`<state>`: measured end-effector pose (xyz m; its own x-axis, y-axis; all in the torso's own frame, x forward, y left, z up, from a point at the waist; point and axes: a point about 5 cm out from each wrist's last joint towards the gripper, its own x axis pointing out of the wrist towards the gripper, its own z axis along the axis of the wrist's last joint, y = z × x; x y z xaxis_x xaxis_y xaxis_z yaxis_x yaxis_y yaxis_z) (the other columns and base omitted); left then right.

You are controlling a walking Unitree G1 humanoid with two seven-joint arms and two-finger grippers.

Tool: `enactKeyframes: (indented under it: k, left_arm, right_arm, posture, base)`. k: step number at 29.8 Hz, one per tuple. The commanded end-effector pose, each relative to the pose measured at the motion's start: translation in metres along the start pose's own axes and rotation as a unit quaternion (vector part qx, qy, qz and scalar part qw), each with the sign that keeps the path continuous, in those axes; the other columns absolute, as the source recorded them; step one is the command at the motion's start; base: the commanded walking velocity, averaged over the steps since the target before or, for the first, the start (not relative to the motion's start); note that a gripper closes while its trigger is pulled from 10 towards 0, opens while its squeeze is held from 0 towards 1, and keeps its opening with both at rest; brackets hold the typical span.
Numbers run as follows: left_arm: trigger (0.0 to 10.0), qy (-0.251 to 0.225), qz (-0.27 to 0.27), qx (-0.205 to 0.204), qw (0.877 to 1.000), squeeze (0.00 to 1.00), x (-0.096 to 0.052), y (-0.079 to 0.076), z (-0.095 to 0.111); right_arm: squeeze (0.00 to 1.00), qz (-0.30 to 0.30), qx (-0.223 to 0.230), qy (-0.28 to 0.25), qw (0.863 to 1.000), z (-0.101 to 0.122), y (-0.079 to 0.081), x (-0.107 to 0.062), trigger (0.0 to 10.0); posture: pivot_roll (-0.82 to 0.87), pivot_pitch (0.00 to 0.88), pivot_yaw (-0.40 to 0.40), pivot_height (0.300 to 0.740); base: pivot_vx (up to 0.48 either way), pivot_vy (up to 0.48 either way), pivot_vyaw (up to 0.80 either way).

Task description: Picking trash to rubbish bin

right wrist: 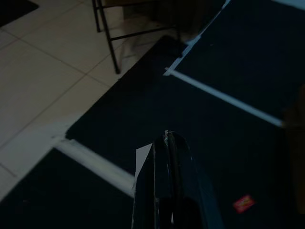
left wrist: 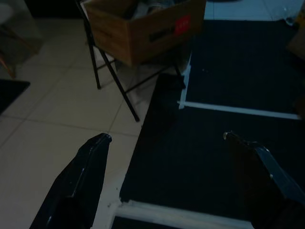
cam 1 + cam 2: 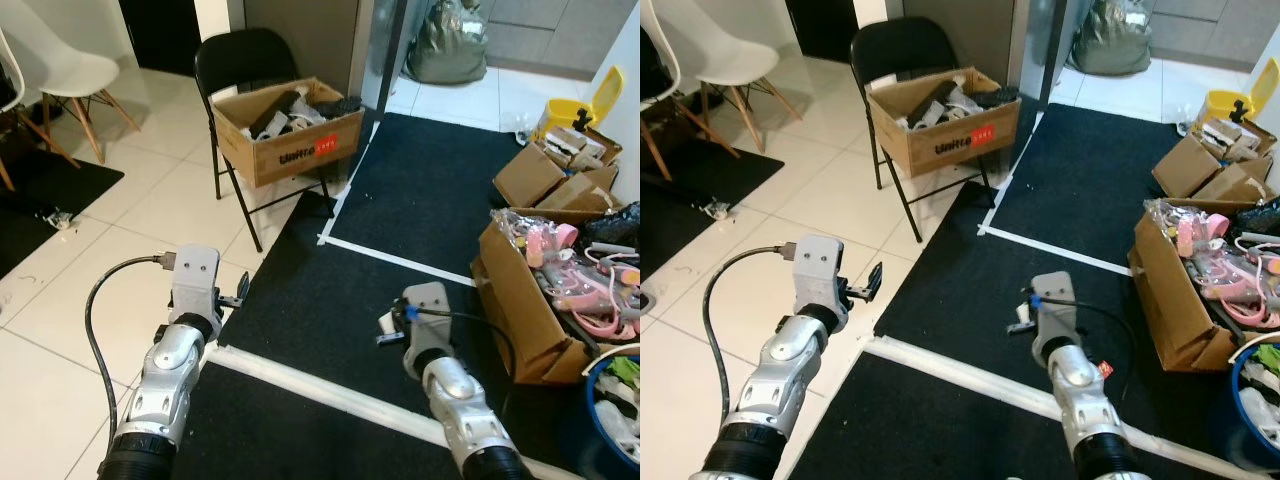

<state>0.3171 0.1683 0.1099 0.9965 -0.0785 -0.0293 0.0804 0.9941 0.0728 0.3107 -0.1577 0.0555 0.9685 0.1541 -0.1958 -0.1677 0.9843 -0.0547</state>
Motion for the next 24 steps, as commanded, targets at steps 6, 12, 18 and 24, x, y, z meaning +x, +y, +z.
enactKeyframes:
  k: [6, 12, 18, 24]
  left_arm:
    - [10.0, 0.01, -0.002, 0.003, 1.0, 0.0, -0.0026, 0.0024, -0.0056]
    - [10.0, 0.01, -0.003, 0.0, 1.0, 0.0, -0.0032, 0.0013, -0.0062]
    - [10.0, 0.011, -0.004, -0.001, 1.0, 0.0, -0.0036, 0.0012, -0.0064]
    - [10.0, 0.01, -0.003, -0.001, 1.0, 0.0, -0.0036, 0.0017, -0.006]
  right_arm:
    - [0.0, 0.003, 0.011, 0.016, 1.0, -0.0091, 0.0028, -0.0021, 10.0]
    - [0.0, 0.002, 0.01, 0.019, 1.0, -0.0108, 0.002, -0.0027, 10.0]
    - [0.0, 0.001, 0.009, 0.02, 1.0, -0.0115, 0.0016, -0.003, 10.0]
    - [0.0, -0.001, 0.008, 0.023, 1.0, -0.0126, 0.0008, -0.0031, 10.0]
  posture:
    - [0.03, 0.13, 0.036, 0.74]
    - [0.03, 0.128, 0.036, 0.74]
    - [0.03, 0.128, 0.035, 0.74]
    - [0.03, 0.126, 0.033, 0.74]
  base:
    - [0.356, 0.0, -0.36]
    - [0.355, 0.0, -0.76]
    - [0.354, 0.0, -0.73]
    - [0.353, 0.0, -0.19]
